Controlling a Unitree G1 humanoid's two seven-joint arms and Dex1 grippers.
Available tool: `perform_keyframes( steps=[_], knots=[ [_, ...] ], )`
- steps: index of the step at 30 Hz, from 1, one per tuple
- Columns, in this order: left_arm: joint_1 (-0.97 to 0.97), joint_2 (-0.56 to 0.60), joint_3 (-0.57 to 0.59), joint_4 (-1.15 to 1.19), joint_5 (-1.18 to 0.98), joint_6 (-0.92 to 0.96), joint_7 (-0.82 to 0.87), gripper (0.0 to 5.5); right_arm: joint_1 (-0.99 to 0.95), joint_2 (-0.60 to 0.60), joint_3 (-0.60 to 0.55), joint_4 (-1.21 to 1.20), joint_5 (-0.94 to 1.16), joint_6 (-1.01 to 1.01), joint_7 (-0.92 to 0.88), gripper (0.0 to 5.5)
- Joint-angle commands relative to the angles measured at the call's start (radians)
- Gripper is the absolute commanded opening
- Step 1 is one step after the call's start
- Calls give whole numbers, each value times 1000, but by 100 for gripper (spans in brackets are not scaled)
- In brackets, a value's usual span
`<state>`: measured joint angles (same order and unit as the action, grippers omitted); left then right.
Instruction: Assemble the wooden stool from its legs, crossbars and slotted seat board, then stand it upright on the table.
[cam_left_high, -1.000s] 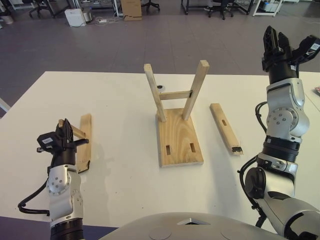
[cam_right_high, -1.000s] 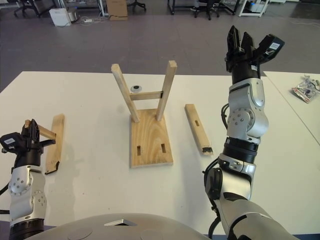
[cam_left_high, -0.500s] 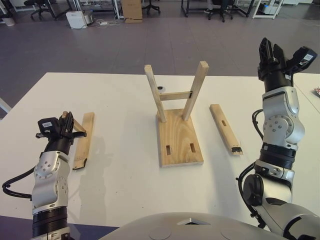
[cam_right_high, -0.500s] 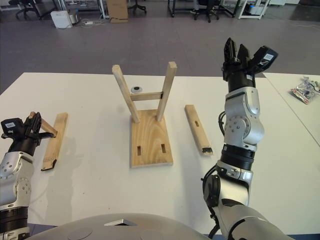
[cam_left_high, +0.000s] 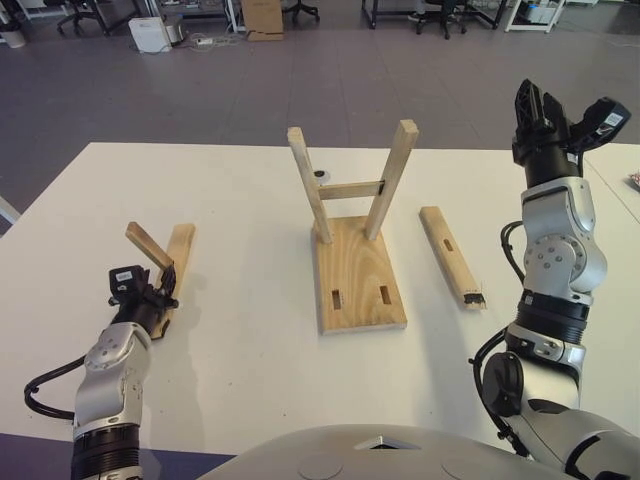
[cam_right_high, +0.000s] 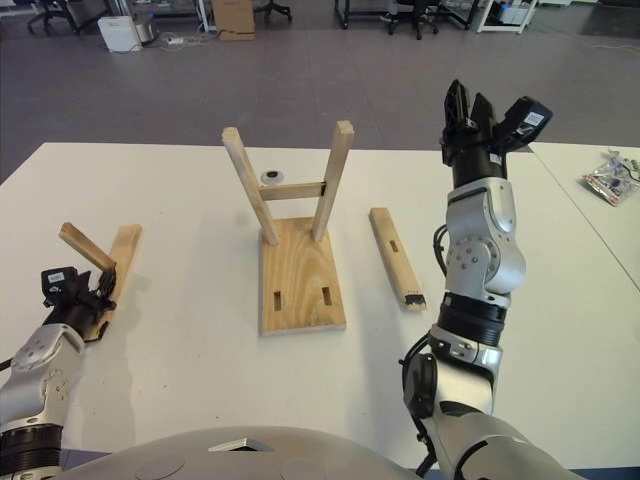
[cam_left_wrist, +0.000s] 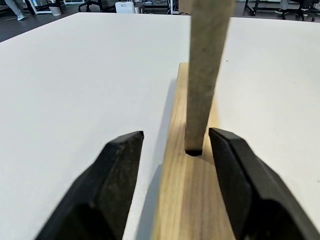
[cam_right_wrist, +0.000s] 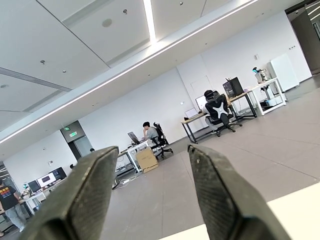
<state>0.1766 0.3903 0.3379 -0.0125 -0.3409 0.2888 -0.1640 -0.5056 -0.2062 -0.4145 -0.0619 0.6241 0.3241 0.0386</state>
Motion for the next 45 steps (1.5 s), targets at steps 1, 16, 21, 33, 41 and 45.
perform_keyframes(
  steps=[1,16,21,33,41,45],
  knots=[
    [55,45,-2,-93,7,145,-13,305,31,13,-3,-49,13,22,-23,260],
    [165,262,-29,-233,-1,491,-260,301,125,46,-12,-153,28,36,-86,260],
    [192,270,-28,-204,10,489,-294,216,129,54,-10,-154,27,29,-88,260],
    [-169,84,117,-344,-313,413,-273,204,32,36,-18,-201,276,105,-3,260],
    [-484,153,193,-390,-660,489,-272,203,-108,-25,-1,-216,739,311,80,379],
    [-604,149,131,-407,-885,556,-296,203,-192,-61,58,-94,927,457,140,455]
  ],
)
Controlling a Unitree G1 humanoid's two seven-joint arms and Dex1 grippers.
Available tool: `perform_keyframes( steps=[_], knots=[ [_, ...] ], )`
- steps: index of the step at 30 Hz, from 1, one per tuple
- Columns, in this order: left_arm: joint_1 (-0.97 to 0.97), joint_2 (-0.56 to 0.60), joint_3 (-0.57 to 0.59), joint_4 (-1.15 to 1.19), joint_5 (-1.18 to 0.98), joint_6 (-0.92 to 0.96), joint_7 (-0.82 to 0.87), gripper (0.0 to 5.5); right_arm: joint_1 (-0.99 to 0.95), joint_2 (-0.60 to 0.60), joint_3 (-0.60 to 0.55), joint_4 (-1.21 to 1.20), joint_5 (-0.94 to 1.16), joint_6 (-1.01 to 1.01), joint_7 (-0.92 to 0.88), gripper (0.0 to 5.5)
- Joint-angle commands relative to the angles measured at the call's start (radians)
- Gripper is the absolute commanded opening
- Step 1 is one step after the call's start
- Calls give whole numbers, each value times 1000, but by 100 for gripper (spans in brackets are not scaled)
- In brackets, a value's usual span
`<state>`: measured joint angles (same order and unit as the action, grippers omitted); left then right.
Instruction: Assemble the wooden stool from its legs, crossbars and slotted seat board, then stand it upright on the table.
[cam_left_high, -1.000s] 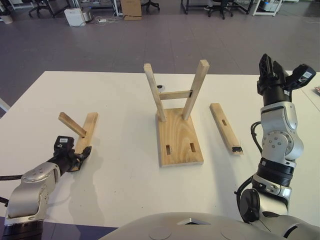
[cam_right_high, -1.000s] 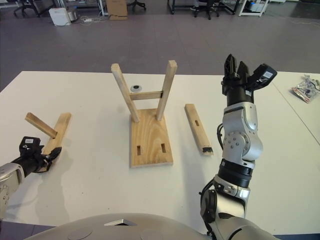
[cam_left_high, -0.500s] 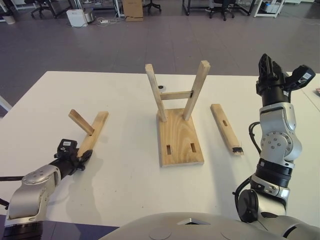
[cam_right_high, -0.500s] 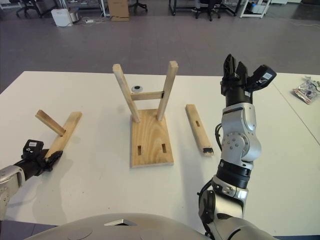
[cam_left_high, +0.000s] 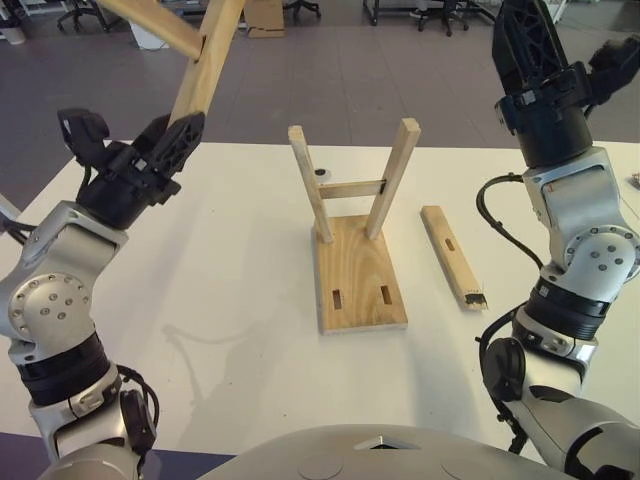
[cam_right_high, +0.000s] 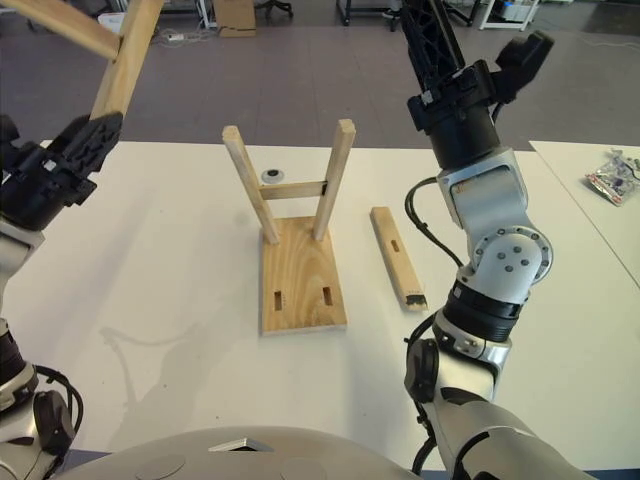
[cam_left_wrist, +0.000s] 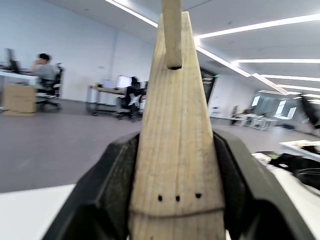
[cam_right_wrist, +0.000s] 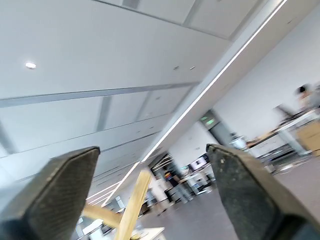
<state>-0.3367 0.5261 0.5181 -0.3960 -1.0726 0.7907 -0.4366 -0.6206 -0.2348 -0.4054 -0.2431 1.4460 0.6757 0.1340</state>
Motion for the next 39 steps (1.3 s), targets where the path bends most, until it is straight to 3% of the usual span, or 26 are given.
perform_keyframes(
  steps=[1,4,15,32,39],
  knots=[
    [-105,15,-65,-29,-198,67,-26,203,-91,-45,63,112,128,136,75,472],
    [-130,22,-112,-35,-326,106,-27,203,-125,-59,96,159,144,179,96,527],
    [-47,70,-205,-34,-424,143,-80,203,-154,-88,99,195,338,254,142,531],
    [-26,94,-240,-66,-500,134,-75,203,-133,-98,157,205,276,275,177,214],
    [13,99,-251,-50,-530,146,-67,203,-142,-105,160,208,258,267,185,209]
  ],
)
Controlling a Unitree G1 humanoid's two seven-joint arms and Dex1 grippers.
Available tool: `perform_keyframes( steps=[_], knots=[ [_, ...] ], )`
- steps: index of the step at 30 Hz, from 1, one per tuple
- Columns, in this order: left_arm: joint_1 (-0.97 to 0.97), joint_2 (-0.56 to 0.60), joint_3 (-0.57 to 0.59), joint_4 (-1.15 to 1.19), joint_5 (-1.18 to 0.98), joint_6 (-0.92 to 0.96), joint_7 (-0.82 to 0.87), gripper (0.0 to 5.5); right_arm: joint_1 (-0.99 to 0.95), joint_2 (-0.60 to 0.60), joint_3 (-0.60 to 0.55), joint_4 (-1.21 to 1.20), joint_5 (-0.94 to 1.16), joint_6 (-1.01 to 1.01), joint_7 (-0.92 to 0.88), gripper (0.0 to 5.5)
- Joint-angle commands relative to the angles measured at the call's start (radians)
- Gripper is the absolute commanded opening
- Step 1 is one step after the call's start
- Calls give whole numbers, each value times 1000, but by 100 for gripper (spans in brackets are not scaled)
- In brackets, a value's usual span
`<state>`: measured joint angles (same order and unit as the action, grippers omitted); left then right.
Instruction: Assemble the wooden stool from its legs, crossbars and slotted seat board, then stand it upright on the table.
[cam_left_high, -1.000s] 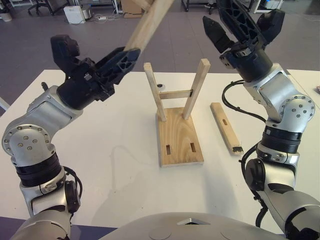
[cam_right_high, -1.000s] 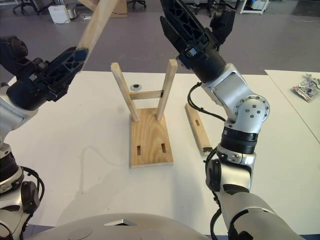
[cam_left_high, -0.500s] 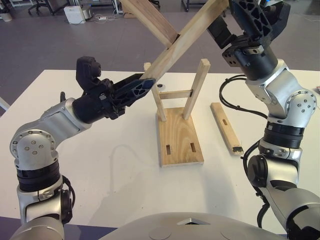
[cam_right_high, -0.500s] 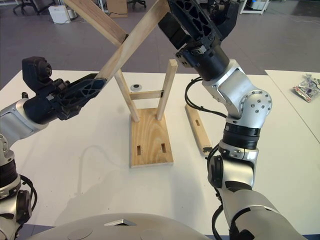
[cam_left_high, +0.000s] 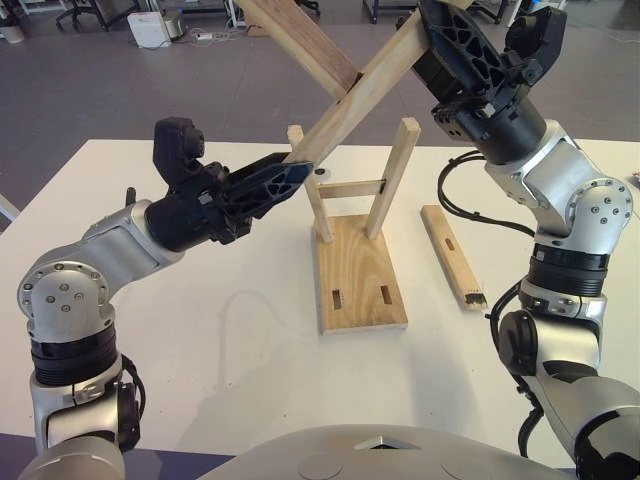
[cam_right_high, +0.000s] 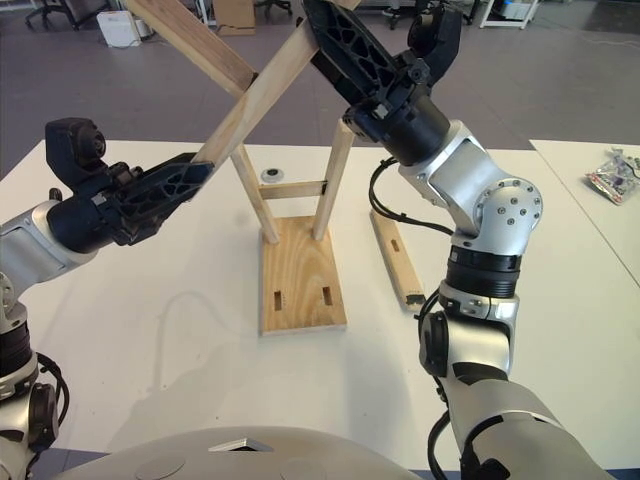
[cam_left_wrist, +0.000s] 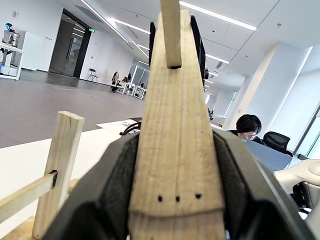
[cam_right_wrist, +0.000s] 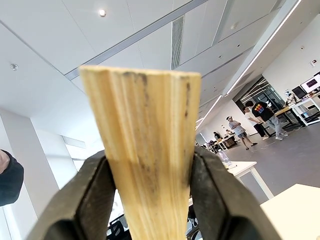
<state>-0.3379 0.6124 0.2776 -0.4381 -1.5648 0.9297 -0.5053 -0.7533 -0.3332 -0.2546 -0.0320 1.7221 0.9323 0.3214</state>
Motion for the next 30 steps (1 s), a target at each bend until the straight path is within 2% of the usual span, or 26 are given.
perform_keyframes(
  steps=[1,2,6,10,15,19,24,30],
  knots=[
    [23,17,-11,3,-57,14,8,203,-11,-11,10,-3,-31,8,-1,209],
    [36,27,-12,3,-52,22,0,240,-12,-18,10,-4,-50,4,1,208],
    [144,59,-5,-9,52,14,-21,296,-2,-60,24,-34,-202,-26,51,206],
    [403,86,39,-27,220,-25,-100,296,69,-188,47,-98,-377,-22,240,205],
    [610,4,-29,-7,560,-235,-115,296,194,-339,146,-196,-582,-57,546,205],
    [636,-96,-79,28,749,-406,-90,296,243,-339,162,-140,-694,-171,730,205],
    [624,-171,-74,77,769,-491,-127,296,259,-306,115,-55,-697,-231,874,205],
    [566,-287,-84,199,924,-633,-9,296,322,-308,183,3,-891,-438,1051,205]
  ],
)
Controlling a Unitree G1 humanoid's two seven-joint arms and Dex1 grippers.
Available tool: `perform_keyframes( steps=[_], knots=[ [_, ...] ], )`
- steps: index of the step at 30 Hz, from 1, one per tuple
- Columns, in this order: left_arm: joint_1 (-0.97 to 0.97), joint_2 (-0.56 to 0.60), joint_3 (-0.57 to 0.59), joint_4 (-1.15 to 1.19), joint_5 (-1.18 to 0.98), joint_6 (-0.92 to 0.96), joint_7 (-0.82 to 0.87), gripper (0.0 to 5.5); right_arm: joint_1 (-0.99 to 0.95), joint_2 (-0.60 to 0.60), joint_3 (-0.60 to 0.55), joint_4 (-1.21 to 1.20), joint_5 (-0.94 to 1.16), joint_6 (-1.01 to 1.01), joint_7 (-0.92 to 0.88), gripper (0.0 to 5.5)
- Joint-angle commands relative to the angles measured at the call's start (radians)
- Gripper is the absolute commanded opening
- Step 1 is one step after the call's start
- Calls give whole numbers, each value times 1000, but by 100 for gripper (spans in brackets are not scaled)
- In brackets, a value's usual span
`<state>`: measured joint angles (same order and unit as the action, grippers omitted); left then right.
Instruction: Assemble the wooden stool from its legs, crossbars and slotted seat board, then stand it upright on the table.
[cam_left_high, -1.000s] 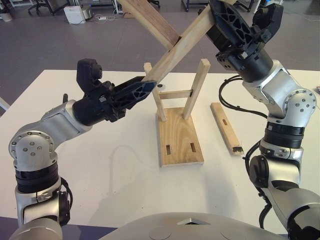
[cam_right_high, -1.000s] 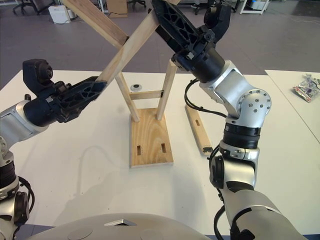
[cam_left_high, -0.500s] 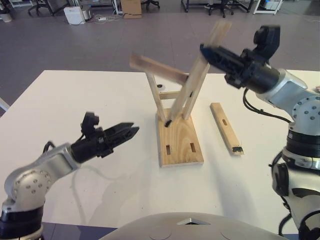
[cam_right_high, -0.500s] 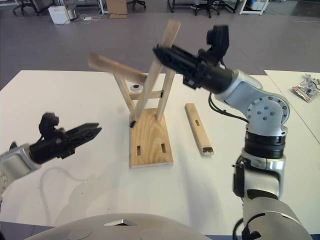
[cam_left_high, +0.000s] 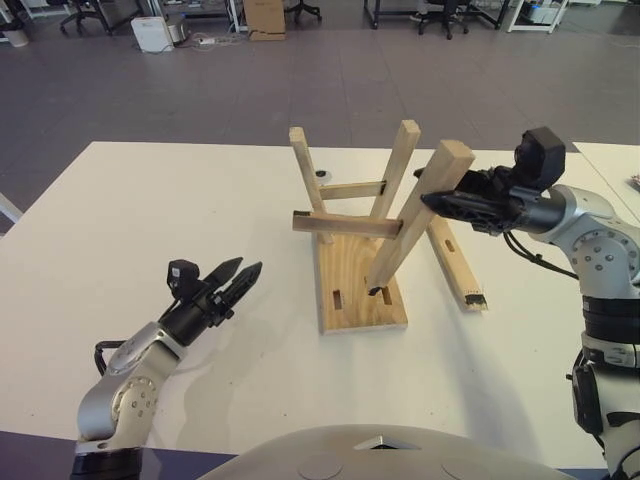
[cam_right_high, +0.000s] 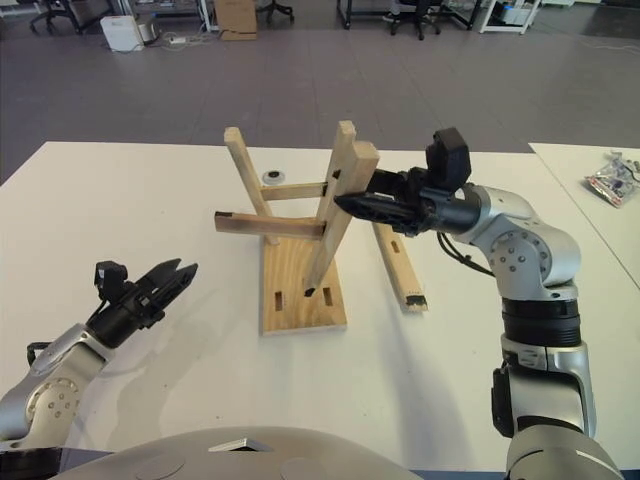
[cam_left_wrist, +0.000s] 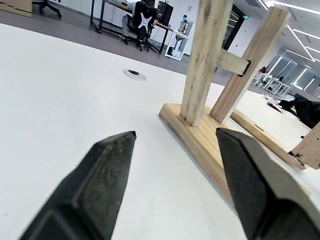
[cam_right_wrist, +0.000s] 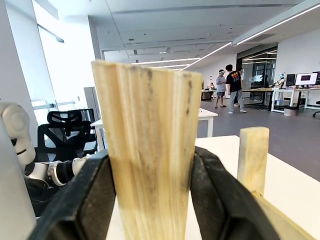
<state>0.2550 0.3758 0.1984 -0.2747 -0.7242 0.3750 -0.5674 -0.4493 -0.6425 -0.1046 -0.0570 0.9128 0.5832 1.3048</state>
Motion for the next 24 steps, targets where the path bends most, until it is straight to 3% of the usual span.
perform_keyframes(
  steps=[1,8,24],
  knots=[
    [-32,-71,-4,49,105,-109,69,296,21,3,45,46,-111,-119,89,205],
    [-72,-125,6,100,139,-184,83,296,7,11,77,132,-204,-212,168,205],
    [-95,-147,6,136,150,-211,61,296,-19,-14,54,126,-171,-164,202,205]
  ],
)
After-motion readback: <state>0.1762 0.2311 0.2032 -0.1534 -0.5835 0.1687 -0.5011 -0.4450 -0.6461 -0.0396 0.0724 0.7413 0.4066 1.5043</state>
